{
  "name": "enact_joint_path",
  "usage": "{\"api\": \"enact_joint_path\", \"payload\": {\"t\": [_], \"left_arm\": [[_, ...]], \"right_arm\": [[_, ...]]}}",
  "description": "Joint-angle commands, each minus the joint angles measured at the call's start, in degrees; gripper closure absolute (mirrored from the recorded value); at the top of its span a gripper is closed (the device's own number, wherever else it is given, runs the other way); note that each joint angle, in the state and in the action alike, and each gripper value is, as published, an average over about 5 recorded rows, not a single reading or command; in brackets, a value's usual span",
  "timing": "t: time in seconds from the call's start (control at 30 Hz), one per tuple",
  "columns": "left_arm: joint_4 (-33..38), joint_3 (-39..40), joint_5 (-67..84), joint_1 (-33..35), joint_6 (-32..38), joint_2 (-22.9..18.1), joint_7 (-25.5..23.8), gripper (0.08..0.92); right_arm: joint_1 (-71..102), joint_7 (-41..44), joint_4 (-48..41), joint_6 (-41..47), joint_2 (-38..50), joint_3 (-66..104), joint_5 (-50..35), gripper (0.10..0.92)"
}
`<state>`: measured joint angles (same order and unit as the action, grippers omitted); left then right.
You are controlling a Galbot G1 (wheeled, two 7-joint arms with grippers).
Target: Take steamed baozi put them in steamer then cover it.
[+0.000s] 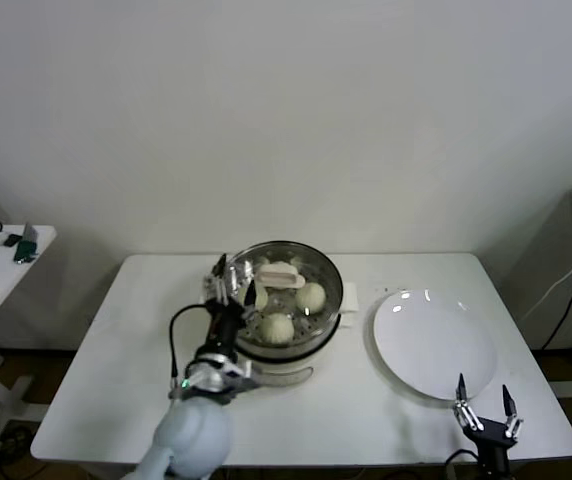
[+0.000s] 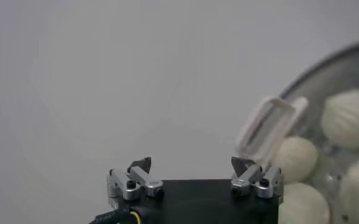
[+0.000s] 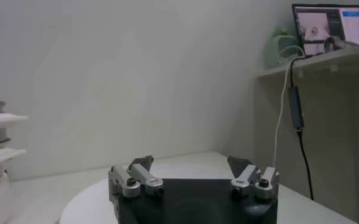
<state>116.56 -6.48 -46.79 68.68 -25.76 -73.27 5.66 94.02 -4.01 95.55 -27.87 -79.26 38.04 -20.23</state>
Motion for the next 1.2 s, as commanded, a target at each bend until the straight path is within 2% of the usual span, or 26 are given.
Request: {"api": "enact_joint_path", "payload": {"t": [0.03,0.13,0.23,0.47,0.6,0.87,1.2], "left_arm": [[4.0,-27.3,47.9,9.9,21.4,-2.0,0.9,0.177],[0.4,-32.8,60.1,13.6,24.6,-1.2,-4.9,0.177],[-3.6,-34.3,69.1,17.5,28.5,0.2,-8.1,0.177],[-12.2,-33.6,71.1,20.8,38.4,-2.0,-9.3,0.177],[-14.9,-32.3,70.5,22.1,42.6,-3.6,-9.9,0.177],[-17.2,-30.2,68.2,22.9,44.7,-5.5,-10.6,0.177],[-15.9,-29.0,67.2,23.3,44.1,-5.7,-10.6,0.177]], "right_arm": [[1.1,-0.5,3.2,2.4,0.3,0.0,3.1,0.203],[1.7,0.1,3.5,3.8,0.8,0.0,4.4,0.203],[2.0,0.8,3.1,4.6,1.3,-0.1,5.0,0.203],[1.9,2.6,2.4,5.1,1.9,-0.9,5.6,0.203],[1.9,3.5,2.6,5.3,2.4,-1.1,5.0,0.203],[1.9,4.2,2.7,5.4,3.1,-1.4,4.1,0.203],[1.6,4.4,2.3,5.3,3.1,-1.6,4.0,0.203]]}}
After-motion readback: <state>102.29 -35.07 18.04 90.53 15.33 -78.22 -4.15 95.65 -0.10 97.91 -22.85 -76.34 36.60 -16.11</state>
